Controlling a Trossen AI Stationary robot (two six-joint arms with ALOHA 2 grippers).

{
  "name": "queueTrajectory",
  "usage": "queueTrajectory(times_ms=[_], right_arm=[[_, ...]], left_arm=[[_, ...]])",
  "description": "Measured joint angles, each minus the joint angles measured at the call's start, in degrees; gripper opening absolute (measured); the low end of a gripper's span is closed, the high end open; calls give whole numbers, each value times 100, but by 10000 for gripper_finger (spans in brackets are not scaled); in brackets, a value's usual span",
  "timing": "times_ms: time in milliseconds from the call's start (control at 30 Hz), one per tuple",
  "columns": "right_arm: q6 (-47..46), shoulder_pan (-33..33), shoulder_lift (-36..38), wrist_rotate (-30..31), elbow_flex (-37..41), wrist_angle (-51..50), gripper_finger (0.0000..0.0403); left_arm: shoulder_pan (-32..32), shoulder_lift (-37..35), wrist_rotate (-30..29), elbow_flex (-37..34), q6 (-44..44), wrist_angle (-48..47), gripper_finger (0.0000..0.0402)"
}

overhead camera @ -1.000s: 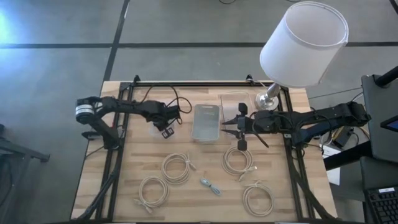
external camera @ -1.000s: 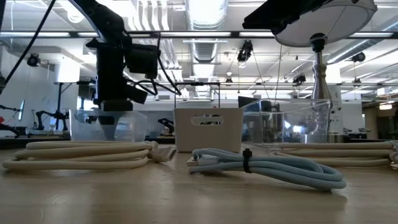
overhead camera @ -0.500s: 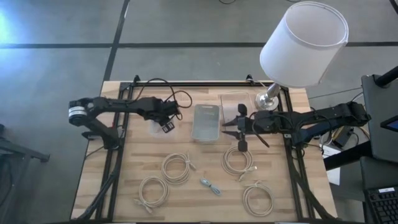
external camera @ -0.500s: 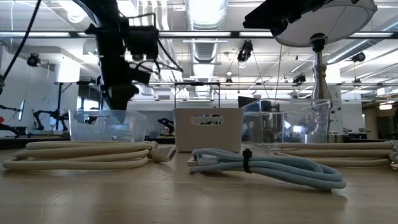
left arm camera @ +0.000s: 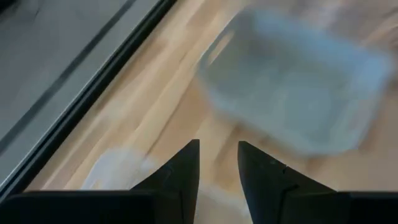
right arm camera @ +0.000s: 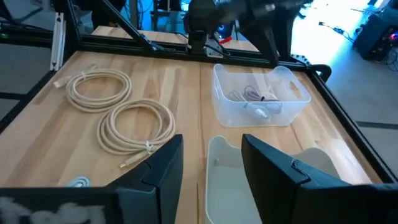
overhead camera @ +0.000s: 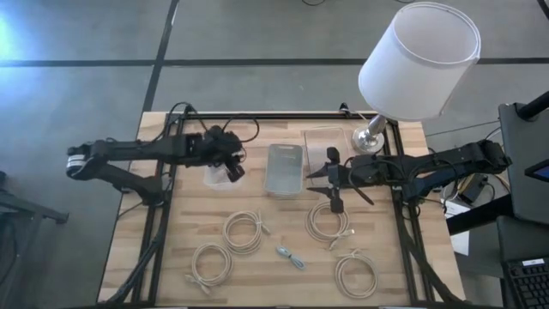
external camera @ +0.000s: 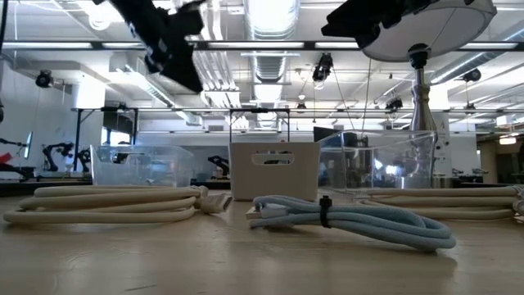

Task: Pick & Place USB Port
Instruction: Put the blue charger cable into the left transparent bin

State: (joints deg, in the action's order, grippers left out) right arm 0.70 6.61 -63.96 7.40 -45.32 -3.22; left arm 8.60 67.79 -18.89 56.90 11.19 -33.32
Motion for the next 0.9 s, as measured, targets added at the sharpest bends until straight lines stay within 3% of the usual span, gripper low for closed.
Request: queueTrajectory(times_ms=[333,600,800,900], right_arm=[[-375,0,0,1,59,0,155],[-375,0,0,2,59,2,144],[-382,0,0,0,71,2,146],[-525,2,2,-2,90,-4,149]], left_arm=[[-1166,373,1024,-107,-1137,1660,103],[-1737,1175,1055,-109,-1230,2292,108],[-1987,1857,1065,-42,-1271,2633,135],[-2104,2163,1341,-29,-1391,3088,152]])
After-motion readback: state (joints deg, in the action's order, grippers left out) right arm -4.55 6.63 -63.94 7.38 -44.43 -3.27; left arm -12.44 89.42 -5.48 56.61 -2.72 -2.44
